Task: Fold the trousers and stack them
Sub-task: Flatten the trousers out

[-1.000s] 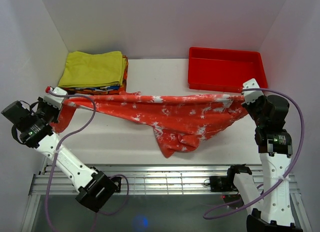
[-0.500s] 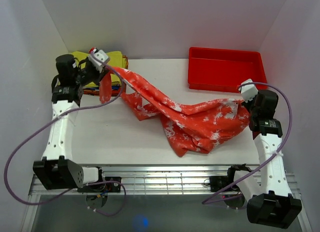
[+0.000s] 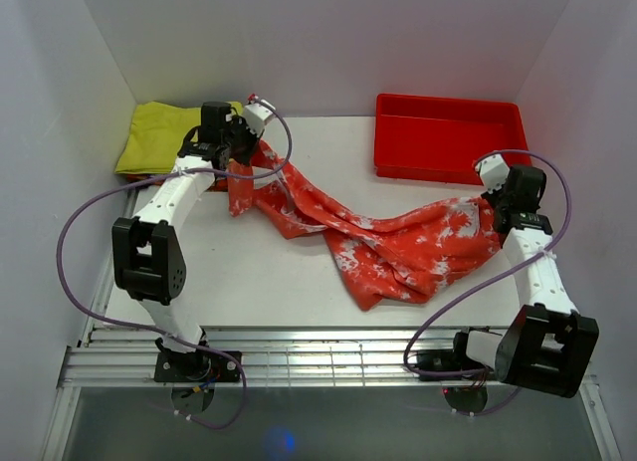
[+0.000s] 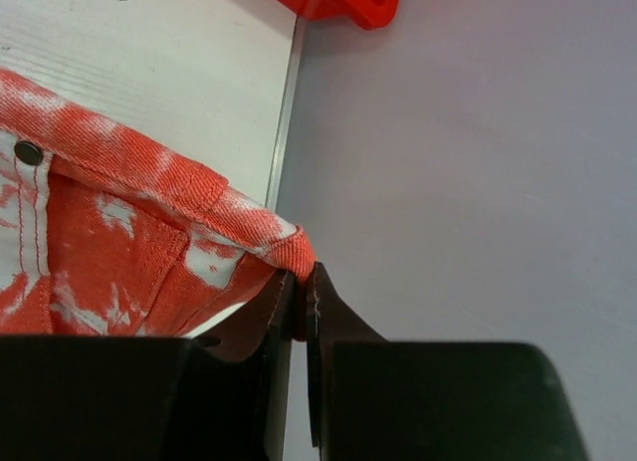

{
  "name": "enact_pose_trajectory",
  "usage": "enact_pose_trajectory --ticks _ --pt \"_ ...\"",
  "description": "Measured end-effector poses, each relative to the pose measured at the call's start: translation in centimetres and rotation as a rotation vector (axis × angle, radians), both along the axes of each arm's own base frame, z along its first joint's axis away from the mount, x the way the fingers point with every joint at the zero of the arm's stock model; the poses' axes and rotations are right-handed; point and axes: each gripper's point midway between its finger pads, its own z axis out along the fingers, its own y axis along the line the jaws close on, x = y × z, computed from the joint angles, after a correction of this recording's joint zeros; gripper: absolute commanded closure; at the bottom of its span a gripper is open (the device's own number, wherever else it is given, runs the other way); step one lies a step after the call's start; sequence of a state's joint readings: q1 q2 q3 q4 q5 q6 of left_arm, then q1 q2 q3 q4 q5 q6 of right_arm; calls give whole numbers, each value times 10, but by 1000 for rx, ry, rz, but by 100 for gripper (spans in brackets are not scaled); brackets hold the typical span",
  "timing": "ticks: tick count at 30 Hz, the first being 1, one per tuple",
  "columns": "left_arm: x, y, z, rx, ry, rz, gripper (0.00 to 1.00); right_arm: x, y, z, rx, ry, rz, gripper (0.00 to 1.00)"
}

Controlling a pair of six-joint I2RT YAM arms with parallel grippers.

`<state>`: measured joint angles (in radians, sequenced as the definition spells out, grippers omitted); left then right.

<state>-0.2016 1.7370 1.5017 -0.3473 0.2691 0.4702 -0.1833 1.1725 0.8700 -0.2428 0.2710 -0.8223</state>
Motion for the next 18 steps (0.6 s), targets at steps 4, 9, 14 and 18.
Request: enact_pose_trajectory --ticks 4,9,14,18 --pt "1 0 -12 26 86 -2 38 13 -3 -11 13 31 -7 92" --pt "-49 1 -15 79 147 -124 25 29 -4 -10 38 30 -18 92" --pt "-115 -3 -16 115 200 -307 28 40 -5 -11 61 30 -32 92" --pt "-133 -13 -33 154 245 -423 34 45 -6 -13 77 34 -44 92"
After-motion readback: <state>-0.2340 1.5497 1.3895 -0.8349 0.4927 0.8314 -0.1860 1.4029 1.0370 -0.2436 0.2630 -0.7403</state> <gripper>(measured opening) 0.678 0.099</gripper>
